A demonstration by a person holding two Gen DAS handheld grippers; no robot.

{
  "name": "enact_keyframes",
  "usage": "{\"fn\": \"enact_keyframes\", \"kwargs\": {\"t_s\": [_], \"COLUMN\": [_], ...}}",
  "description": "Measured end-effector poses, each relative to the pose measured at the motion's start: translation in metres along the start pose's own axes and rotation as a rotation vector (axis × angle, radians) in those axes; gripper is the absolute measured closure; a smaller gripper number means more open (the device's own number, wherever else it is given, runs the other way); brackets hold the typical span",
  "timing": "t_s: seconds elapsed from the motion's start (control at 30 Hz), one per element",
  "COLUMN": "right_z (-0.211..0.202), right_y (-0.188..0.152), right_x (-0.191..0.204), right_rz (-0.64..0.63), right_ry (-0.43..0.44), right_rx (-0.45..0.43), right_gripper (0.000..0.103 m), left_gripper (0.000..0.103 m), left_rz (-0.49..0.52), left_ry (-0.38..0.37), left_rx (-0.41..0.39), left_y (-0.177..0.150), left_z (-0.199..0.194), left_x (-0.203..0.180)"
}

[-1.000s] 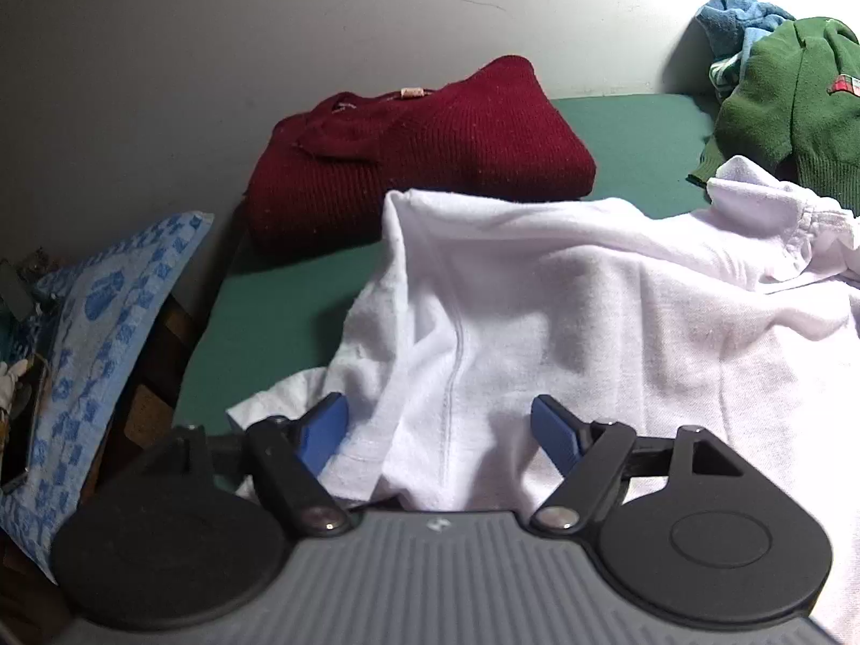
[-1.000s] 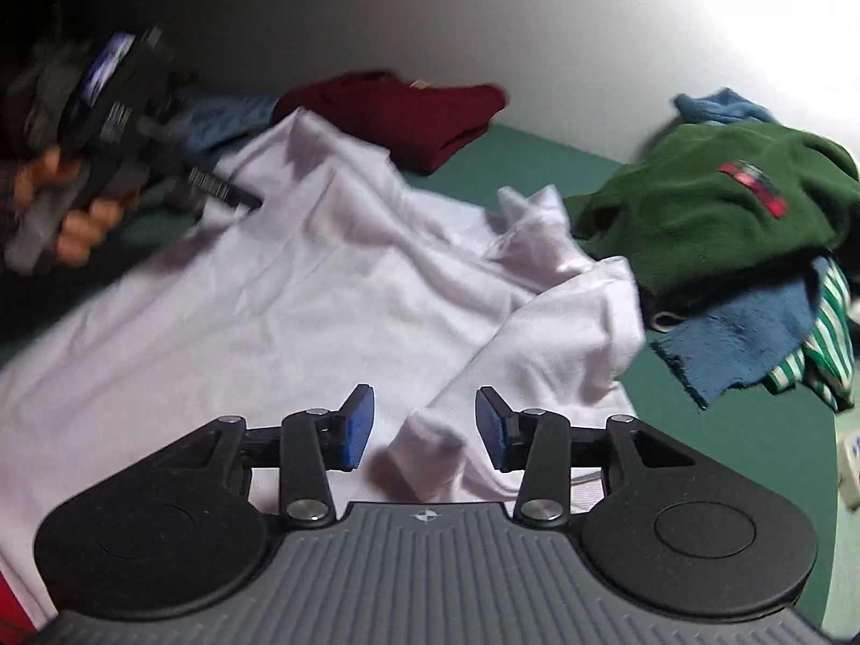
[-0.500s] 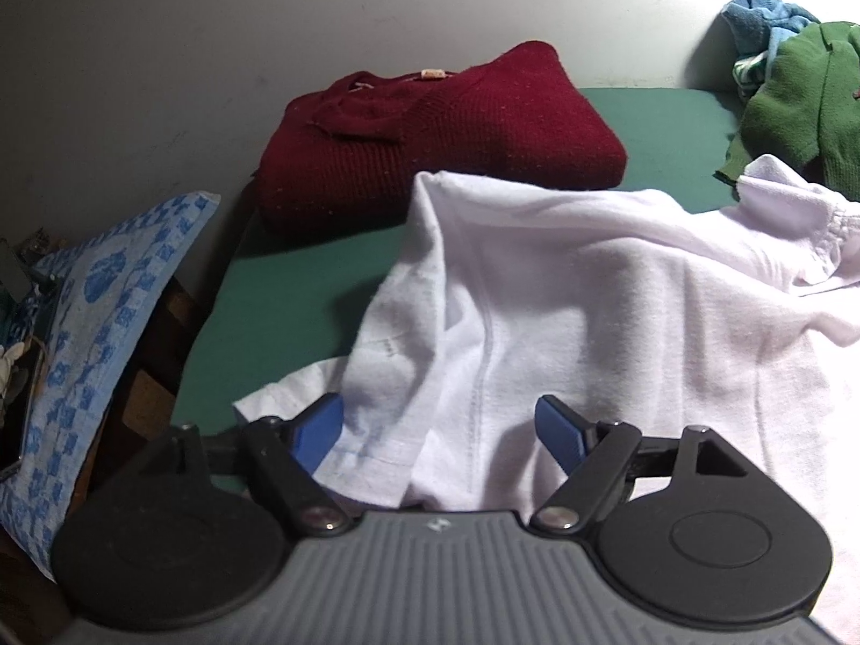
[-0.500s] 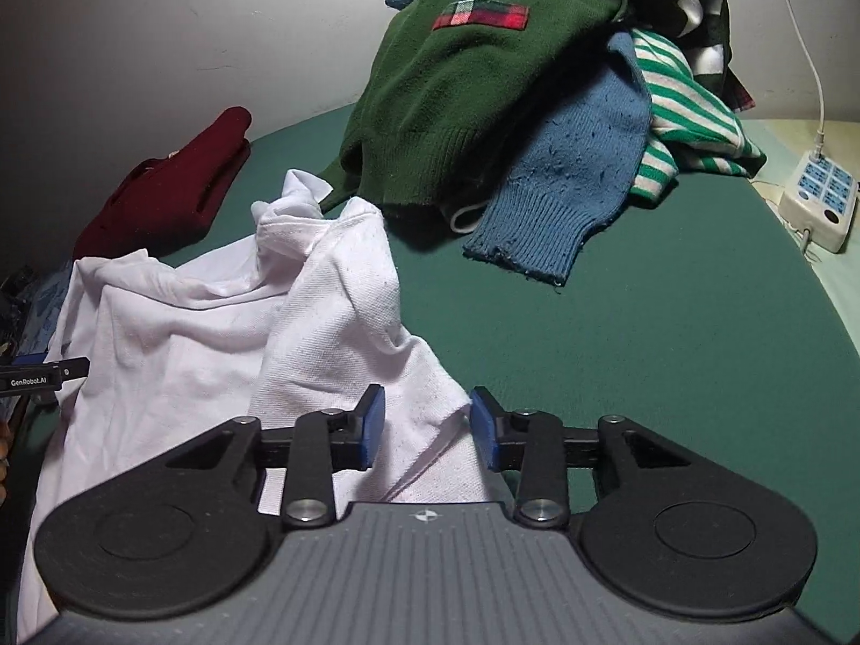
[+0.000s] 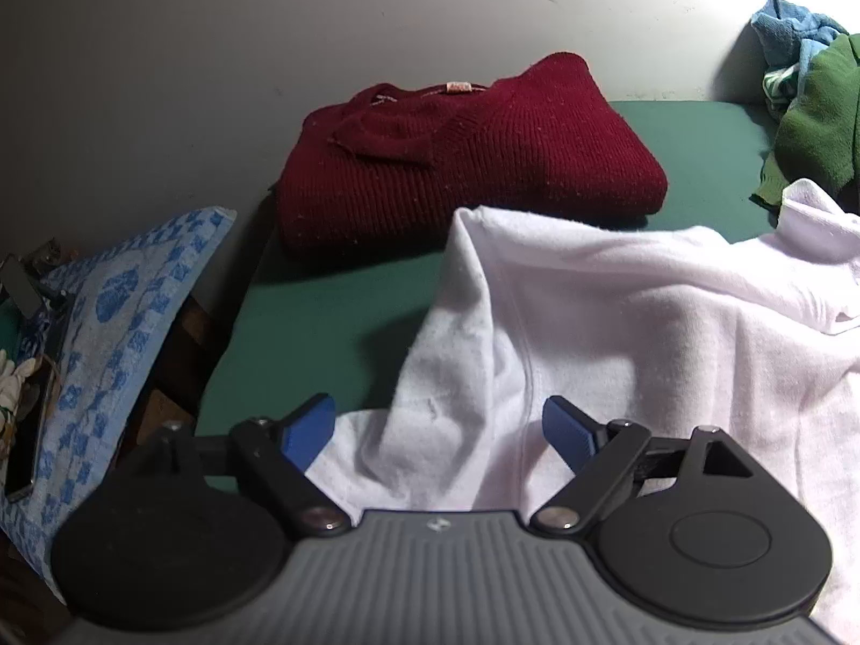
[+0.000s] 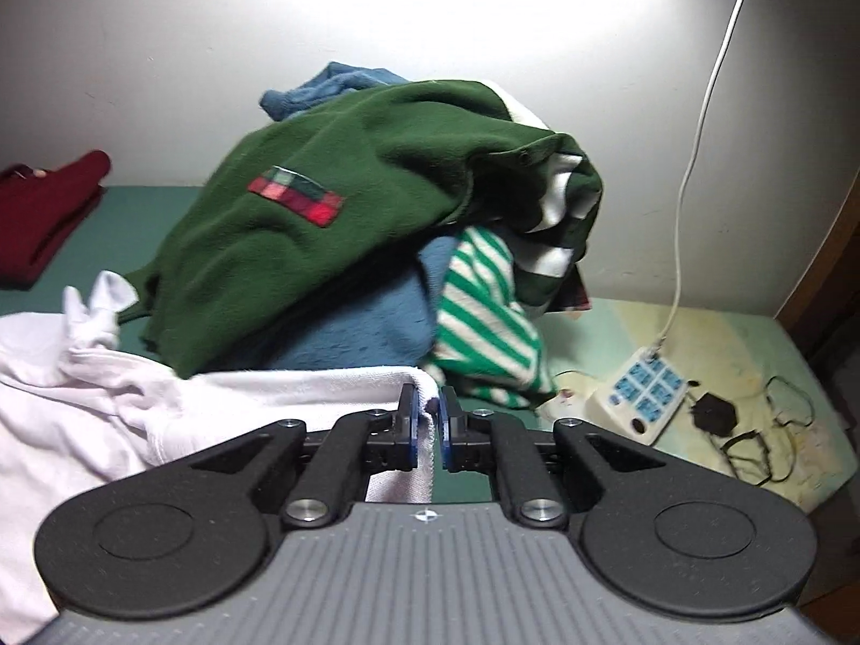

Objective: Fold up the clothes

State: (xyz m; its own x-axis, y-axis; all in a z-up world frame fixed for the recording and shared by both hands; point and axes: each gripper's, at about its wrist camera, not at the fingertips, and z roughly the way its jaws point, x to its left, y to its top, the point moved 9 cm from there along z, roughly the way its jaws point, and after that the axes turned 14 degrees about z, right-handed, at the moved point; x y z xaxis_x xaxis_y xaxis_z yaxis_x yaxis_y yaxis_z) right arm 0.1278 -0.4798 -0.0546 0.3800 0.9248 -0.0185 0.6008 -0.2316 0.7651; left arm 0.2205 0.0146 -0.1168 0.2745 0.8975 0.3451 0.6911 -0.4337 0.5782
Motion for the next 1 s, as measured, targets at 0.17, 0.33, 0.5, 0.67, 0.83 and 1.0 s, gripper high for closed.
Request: {"fn": "enact_keyframes", "kwargs": {"t_s": [0.17, 0.33, 0.5, 0.67, 0.83, 1.0], "right_z": [0.049, 0.089, 0.084, 0.009, -0.007, 0.026], "right_y": [-0.004, -0.015, -0.013, 0.016, 0.004, -0.009], "right_x": [0.001, 0.014, 0.008, 0.035, 0.137, 0.216], "right_rz": [-0.174, -0.235, -0.259, -0.060, -0.058, -0.146], "right_ry": [-0.100, -0.168, -0.229, 0.097, 0.428, 0.457], "right_rx": [-0.003, -0.005, -0.033, -0.073, 0.039, 0.094], "right_gripper": [0.096, 0.096, 0.063, 0.058, 0.037, 0.037], "left_gripper": [0.016, 0.015, 0.016, 0.017, 0.007, 0.005], "left_rz": [0.001, -0.007, -0.020, -0.026, -0.039, 0.041], "left_ry": [0.023, 0.047, 0.037, -0.077, -0.217, -0.272], "left_rx": [0.009, 0.034, 0.045, -0.058, -0.201, -0.144], "left_y": [0.004, 0.007, 0.006, 0.016, 0.067, 0.107], "left_z": [0.009, 0.022, 0.026, -0.011, -0.048, -0.016], "left_x": [0.005, 0.013, 0.017, 0.012, 0.000, -0.031]}}
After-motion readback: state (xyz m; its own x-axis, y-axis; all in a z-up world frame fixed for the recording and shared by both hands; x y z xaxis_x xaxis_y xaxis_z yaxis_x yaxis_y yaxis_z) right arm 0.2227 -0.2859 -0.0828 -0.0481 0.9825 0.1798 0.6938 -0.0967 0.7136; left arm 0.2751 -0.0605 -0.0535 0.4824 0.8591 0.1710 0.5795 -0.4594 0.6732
